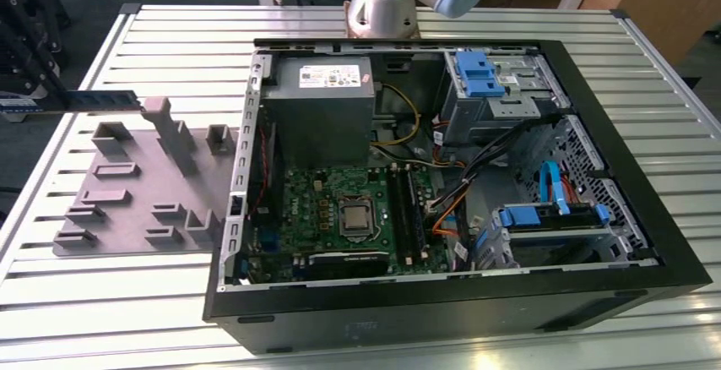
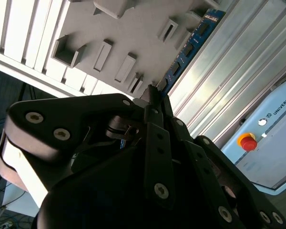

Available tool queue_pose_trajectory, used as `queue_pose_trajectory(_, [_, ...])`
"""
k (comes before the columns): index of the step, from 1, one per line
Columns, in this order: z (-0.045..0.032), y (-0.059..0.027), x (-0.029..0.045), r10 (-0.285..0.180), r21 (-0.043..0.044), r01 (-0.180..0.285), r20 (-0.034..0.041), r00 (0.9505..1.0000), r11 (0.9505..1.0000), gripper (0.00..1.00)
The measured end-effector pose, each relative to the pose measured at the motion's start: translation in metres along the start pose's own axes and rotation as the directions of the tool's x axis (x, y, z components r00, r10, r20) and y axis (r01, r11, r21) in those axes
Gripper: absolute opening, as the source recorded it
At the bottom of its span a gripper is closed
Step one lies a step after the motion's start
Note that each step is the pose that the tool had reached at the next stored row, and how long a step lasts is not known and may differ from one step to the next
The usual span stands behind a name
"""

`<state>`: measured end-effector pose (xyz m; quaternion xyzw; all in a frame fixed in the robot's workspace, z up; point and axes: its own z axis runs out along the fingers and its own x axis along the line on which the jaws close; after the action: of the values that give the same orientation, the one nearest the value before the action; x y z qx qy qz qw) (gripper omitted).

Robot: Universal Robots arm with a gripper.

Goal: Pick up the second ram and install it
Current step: 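Pick up the second ram and move it above second insertion slot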

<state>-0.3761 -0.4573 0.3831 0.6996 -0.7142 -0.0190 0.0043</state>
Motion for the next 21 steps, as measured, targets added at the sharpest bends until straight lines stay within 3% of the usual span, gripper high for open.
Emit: queue_pose_trajectory(21, [-0.0004, -0.0141, -0.0003, 0.0, 0.0001, 0.0, 0.0, 1.0, 1.0, 0.14])
